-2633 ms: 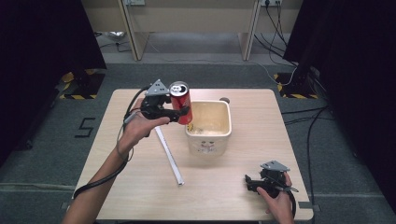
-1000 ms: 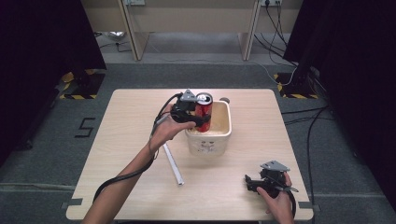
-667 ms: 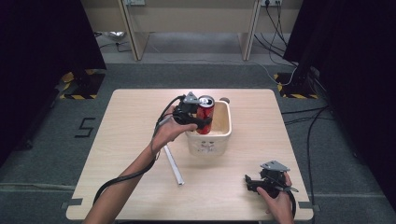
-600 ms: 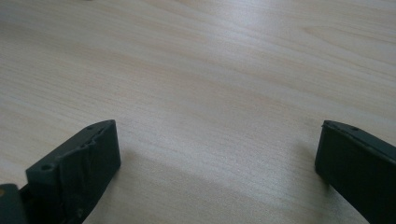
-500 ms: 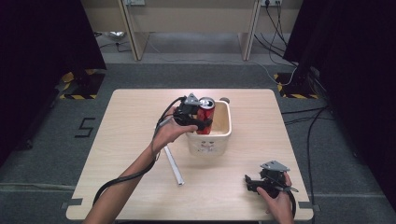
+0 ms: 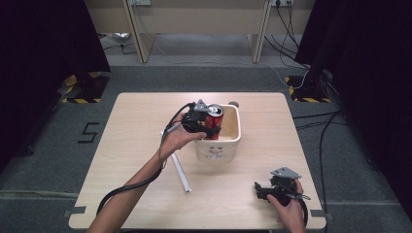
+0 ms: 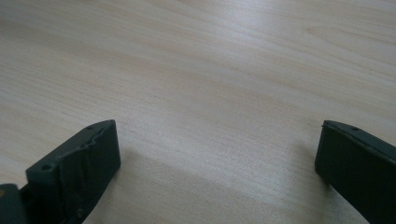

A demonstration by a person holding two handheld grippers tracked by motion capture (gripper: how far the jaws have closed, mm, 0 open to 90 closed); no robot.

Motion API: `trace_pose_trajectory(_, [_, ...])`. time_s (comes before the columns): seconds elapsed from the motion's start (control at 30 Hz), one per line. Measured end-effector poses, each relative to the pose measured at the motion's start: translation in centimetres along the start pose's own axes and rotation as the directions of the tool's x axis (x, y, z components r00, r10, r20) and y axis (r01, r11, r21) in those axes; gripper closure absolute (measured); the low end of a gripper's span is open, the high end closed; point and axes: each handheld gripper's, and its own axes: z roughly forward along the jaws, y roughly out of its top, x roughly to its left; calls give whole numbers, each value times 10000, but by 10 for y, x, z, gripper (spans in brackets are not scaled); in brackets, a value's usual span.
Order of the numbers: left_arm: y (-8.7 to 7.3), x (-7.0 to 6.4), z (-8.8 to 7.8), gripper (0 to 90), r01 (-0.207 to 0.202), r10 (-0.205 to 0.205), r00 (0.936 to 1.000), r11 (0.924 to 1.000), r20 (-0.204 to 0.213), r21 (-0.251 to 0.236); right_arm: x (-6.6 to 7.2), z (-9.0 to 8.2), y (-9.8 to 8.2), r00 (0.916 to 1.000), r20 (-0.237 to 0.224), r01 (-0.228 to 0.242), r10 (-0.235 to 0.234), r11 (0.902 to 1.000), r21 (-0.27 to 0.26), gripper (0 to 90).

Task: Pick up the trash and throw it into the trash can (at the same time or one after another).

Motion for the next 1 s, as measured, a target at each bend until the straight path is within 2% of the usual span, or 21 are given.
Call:
trace_pose_trajectory(0.03, [0, 0, 0, 196, 60, -60, 10000, 10000, 61, 10, 0, 0, 0, 10000, 5, 1, -1, 10000, 8, 4])
trace_pose_trajectory(0.07, [1, 0, -1, 196, 105, -105, 9999, 9999, 90, -9, 0, 0, 0, 10000, 5, 1, -1, 10000, 8, 4])
trace_pose_trajectory(0.1, [2, -1, -4, 151, 54, -54, 10000, 9999, 22, -102, 0, 0, 0, 10000, 6, -1, 1, 10000, 13, 4])
trace_pose_trajectory(0.17, [2, -2, -5, 151, 28, -27, 10000, 9999, 57, -151, 0, 0, 0, 10000, 5, 11, -11, 10000, 15, 4])
trace_pose_trajectory(0.27, [5, -4, -12, 152, -147, 142, 9997, 9995, -182, -262, 0, 0, 0, 10000, -8, -10, 10, 10000, -19, 4])
trace_pose_trajectory(0.37, [5, -5, -15, 153, -161, 154, 9996, 9993, -217, -329, 0, 0, 0, 10000, -12, -9, 9, 10000, -9, 4])
trace_pose_trajectory(0.8, [0, -3, -40, 161, 142, -161, 9996, 9971, -251, -751, 0, 0, 0, 10000, -3, 1, -1, 10000, -12, 4])
trace_pose_trajectory(1.0, [-1, -4, -58, 164, 18, -62, 9990, 9949, -433, -1011, 0, 0, 0, 10000, -3, 2, -2, 10000, -7, 4])
